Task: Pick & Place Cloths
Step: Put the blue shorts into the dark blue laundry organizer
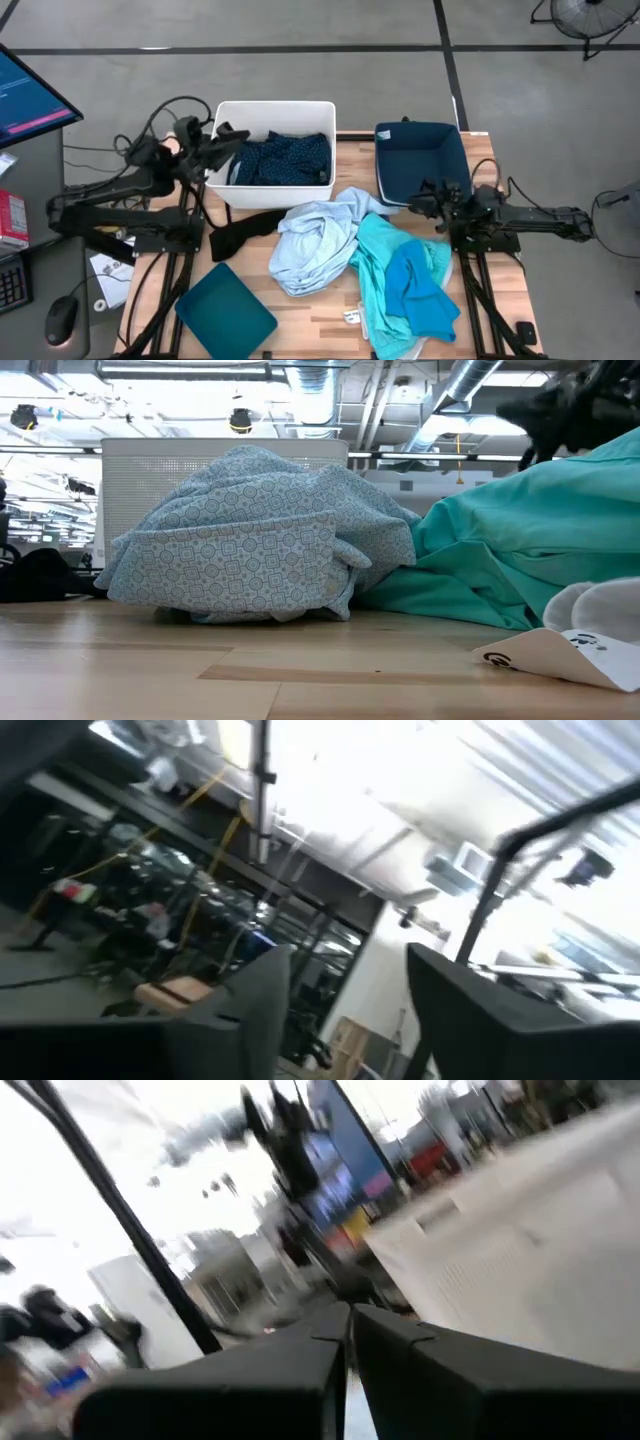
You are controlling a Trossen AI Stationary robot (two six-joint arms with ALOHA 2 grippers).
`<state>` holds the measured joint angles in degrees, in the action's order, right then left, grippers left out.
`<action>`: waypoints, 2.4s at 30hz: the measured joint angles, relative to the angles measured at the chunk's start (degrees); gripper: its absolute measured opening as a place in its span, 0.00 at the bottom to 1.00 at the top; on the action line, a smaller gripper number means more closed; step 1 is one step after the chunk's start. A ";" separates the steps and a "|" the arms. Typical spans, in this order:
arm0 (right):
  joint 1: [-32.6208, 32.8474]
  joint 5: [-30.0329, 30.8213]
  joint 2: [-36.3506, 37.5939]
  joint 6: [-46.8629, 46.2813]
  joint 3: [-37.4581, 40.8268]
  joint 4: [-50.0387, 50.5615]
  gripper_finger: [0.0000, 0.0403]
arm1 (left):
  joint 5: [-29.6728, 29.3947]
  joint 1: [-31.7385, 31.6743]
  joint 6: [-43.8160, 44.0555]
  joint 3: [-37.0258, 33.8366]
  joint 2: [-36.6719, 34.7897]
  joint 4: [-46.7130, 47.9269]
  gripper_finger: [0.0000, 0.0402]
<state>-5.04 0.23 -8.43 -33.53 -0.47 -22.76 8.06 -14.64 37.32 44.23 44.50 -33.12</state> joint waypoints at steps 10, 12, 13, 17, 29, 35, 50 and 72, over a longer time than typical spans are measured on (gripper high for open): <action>0.09 3.29 0.02 -2.11 -4.72 -17.23 0.30 | 2.50 2.48 -1.18 0.02 -2.63 0.33 0.72; 0.09 3.11 -0.38 -2.13 -7.21 -16.80 0.38 | 3.15 2.48 -1.37 0.02 -3.31 1.77 0.72; 0.14 2.85 -0.70 -2.25 -8.55 -16.73 0.42 | 3.71 2.48 -1.39 0.02 -3.49 1.99 0.71; 0.15 1.55 -2.65 -2.98 -14.24 -16.51 0.58 | 4.48 2.48 -1.50 0.02 -4.45 5.23 0.69; 0.13 -7.79 -16.07 -2.06 -31.38 -5.60 0.69 | 4.46 2.48 -1.50 0.02 -11.99 31.51 0.45; 0.20 -12.23 -24.32 0.95 -40.57 9.18 0.69 | 4.47 2.47 -0.75 0.02 -17.58 44.15 0.21; 6.01 -16.86 -39.90 8.01 -56.11 35.82 0.69 | 3.79 2.46 1.16 0.02 -27.12 74.85 0.00; 27.21 -16.87 -56.55 -9.21 -57.88 59.53 0.69 | -3.33 2.47 -18.94 -7.39 -28.90 79.25 0.00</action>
<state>22.17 -16.64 -64.97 -42.74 -58.35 36.77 4.72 -12.17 18.37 36.83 15.60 46.13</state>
